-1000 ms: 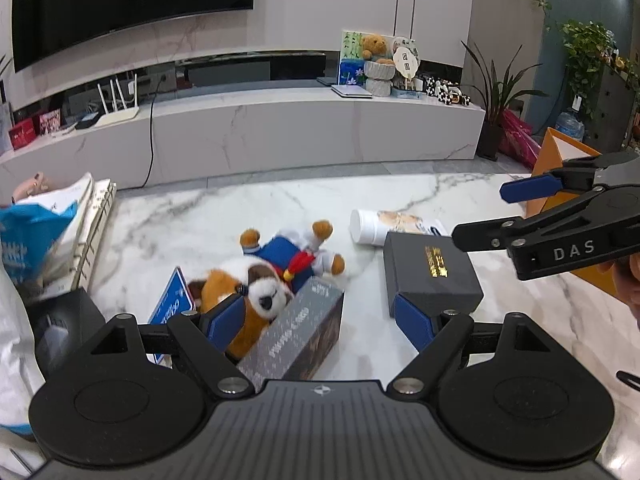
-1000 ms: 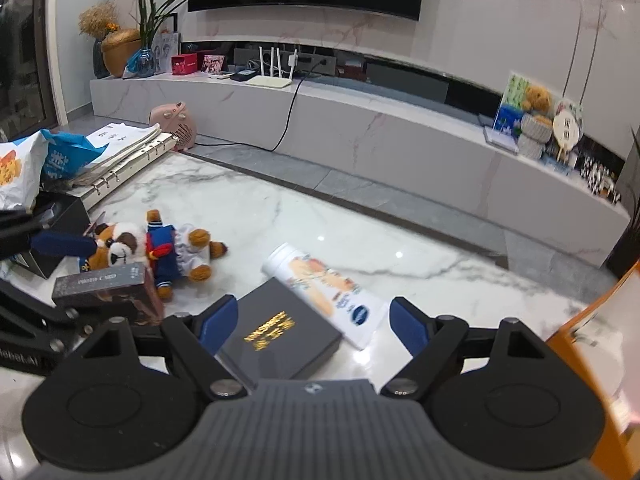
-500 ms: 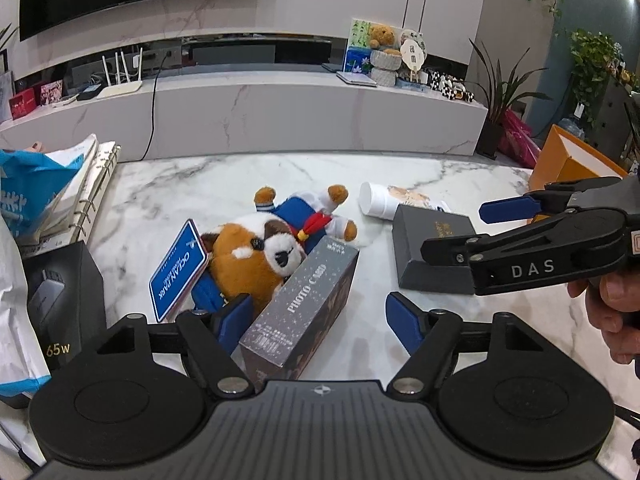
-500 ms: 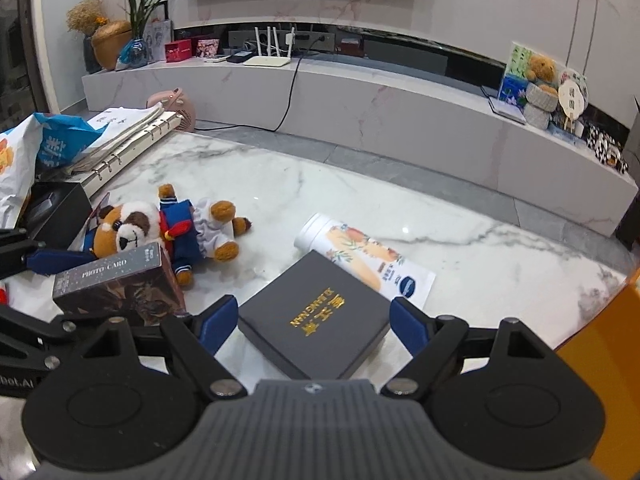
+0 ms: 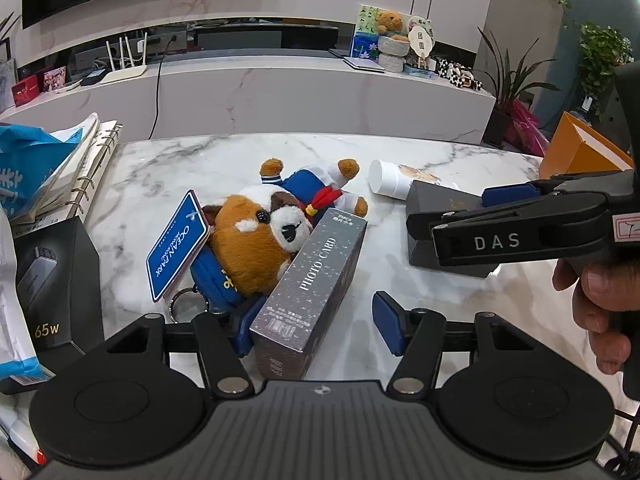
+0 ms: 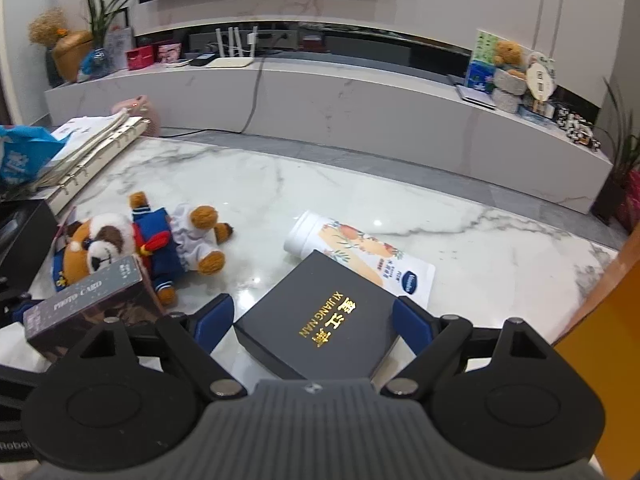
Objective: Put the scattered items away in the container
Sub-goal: 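Grasp the black gift box with the right tool while the left tool grasps the grey photo card box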
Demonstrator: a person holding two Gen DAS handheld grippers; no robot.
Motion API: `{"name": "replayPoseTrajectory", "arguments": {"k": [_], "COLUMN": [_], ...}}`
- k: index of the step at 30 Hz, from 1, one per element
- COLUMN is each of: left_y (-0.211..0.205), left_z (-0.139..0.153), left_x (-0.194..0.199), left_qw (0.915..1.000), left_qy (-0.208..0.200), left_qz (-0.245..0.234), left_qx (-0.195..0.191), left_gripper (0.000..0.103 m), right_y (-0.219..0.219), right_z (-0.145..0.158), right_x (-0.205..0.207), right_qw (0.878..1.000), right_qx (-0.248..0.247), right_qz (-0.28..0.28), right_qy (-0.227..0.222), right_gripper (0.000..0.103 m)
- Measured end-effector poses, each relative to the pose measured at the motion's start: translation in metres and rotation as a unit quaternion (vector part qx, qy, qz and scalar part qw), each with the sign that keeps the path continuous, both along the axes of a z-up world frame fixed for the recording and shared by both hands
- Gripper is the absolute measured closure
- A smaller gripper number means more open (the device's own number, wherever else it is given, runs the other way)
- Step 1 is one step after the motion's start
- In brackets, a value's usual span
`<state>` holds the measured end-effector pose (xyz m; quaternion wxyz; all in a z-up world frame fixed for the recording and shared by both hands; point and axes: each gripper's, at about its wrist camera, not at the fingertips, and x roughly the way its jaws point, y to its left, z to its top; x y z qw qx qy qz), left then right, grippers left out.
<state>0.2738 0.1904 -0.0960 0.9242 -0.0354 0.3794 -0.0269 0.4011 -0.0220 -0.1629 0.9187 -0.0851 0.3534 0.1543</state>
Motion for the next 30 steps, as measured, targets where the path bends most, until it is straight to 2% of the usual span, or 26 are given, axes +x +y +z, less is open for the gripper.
{"name": "replayPoseTrajectory", "arguments": {"k": [11, 26, 28, 30], "left_y": [0.001, 0.004, 0.004, 0.005], "left_z": [0.0, 0.002, 0.002, 0.003], "left_x": [0.001, -0.001, -0.001, -0.001], "left_qw": [1.0, 0.9999, 0.9999, 0.9999], "left_qy": [-0.002, -0.004, -0.004, -0.004], "left_qz": [0.005, 0.002, 0.003, 0.006], "left_qx": [-0.005, -0.011, -0.01, -0.01], "left_gripper": [0.039, 0.042, 0.045, 0.053], "right_y": [0.015, 0.015, 0.014, 0.012], "right_z": [-0.009, -0.018, -0.019, -0.02], "right_x": [0.0, 0.006, 0.008, 0.01], "right_qw": [0.998, 0.996, 0.996, 0.997], "right_qx": [-0.037, -0.024, -0.021, -0.018], "right_qz": [-0.048, -0.082, -0.081, -0.08], "right_qy": [-0.016, -0.001, 0.004, 0.006], "right_gripper": [0.012, 0.007, 0.007, 0.008]}}
